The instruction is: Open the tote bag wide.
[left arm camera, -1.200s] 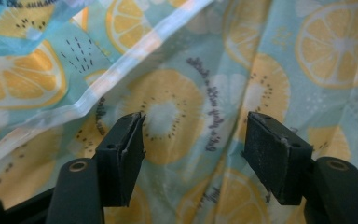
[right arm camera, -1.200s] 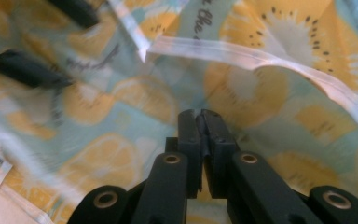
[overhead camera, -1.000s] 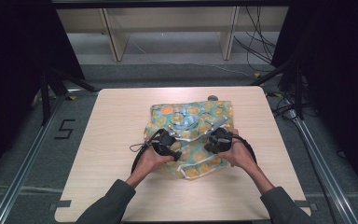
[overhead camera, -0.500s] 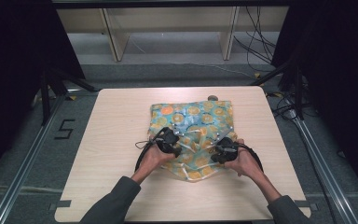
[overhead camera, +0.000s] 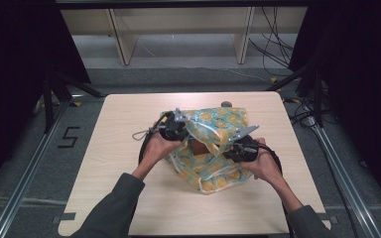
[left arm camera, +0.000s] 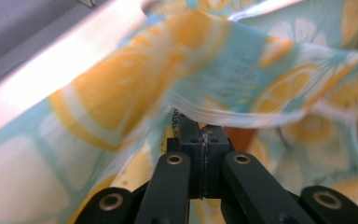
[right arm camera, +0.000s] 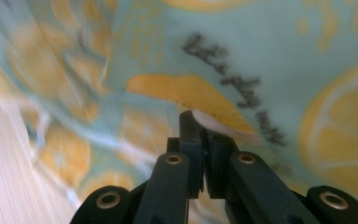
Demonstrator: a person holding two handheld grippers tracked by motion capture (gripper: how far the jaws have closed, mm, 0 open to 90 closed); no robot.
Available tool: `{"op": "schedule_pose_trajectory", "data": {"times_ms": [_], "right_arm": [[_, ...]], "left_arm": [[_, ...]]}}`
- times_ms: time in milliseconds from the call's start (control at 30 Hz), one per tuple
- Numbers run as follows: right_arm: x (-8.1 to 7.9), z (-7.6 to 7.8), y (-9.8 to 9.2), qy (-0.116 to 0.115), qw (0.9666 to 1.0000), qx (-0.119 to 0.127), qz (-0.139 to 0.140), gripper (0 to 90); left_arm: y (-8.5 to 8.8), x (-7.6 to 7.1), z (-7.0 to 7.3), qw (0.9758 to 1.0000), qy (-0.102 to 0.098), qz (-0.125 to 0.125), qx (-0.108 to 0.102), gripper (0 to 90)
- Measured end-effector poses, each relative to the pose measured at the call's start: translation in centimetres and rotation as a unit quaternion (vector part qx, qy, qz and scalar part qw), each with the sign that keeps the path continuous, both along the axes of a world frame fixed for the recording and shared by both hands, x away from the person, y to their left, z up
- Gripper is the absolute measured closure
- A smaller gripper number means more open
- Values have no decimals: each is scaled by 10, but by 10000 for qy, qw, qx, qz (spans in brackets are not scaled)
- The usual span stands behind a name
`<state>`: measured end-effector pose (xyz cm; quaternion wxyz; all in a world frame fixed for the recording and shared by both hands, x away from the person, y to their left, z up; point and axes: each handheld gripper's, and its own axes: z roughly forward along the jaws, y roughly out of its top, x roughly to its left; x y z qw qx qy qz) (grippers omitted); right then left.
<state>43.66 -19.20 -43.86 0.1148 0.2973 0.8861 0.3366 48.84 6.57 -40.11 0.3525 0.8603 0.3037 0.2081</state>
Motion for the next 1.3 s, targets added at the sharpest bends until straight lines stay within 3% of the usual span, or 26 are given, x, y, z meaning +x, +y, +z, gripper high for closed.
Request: {"op": "schedule_pose_trajectory", "data": {"times_ms": [100,133,200,267,333,367,400,433,467,500,533,567,633,733,767,867,1000,1033,1067,1133,1167,1233,1267,1300], "right_arm": [[3,13,12,-269,9995,98,130,887],[5,16,17,-317,9993,189,58,887],[13,20,28,-408,9990,144,104,887],[25,18,40,-498,9986,-147,-13,887],[40,11,45,-632,9954,-676,-249,888],[50,10,43,-710,9914,-1028,-398,889],[58,8,38,-770,9883,-1185,-576,898],[67,8,30,-781,9878,-1150,-699,900],[73,8,23,-746,9866,-1036,-1017,900],[77,8,16,-679,9843,-1048,-1247,900],[83,8,9,-797,9796,-1192,-1409,900],[87,9,0,-815,9773,-1271,-1487,900],[95,9,-16,-719,9749,-1194,-1736,900],[104,4,-33,-518,9726,-1175,-1940,900],[107,-2,-38,-317,9751,-1029,-1940,900],[110,-17,-42,-125,9741,-1098,-1971,900],[106,-32,-49,89,9766,-950,-1930,900],[103,-34,-51,288,9758,-827,-2006,900],[102,-37,-59,327,9782,-699,-1928,900],[99,-36,-62,487,9766,-551,-2019,900],[97,-33,-65,404,9791,-522,-1922,900],[92,-22,-64,247,9810,-423,-1876,900],[88,-15,-63,50,9821,-302,-1857,900],[84,-5,-60,31,9833,-178,-1809,900]], "left_arm": [[-1,17,11,9998,-90,179,-42,895],[-2,23,13,9997,-73,231,-91,895],[-3,34,13,9993,6,316,-184,894],[-3,44,13,9993,19,281,-243,894],[-1,50,11,9988,116,325,-354,894],[0,52,10,9988,125,348,-310,894],[1,55,8,9989,118,343,-283,894],[2,58,6,9987,156,370,-323,894],[3,61,4,9983,200,387,-385,894],[3,62,1,9982,207,411,-378,894],[2,63,-3,9980,256,431,-398,894],[0,63,-6,9979,294,435,-385,894],[-1,66,-11,9979,298,424,-383,894],[-1,76,-21,9973,320,521,-412,894],[-1,79,-25,9972,328,534,-414,894],[-4,91,-46,9953,563,690,-380,894],[-1,99,-62,9917,809,819,-577,893],[-2,99,-62,9922,800,795,-535,893],[-3,99,-61,9924,760,816,-517,893],[-5,98,-59,9935,717,796,-390,893],[-6,97,-58,9935,722,805,-356,893],[-6,97,-57,9936,738,785,-340,893],[-7,97,-57,9929,728,835,-425,894],[-6,97,-57,9923,764,847,-483,894]]}}
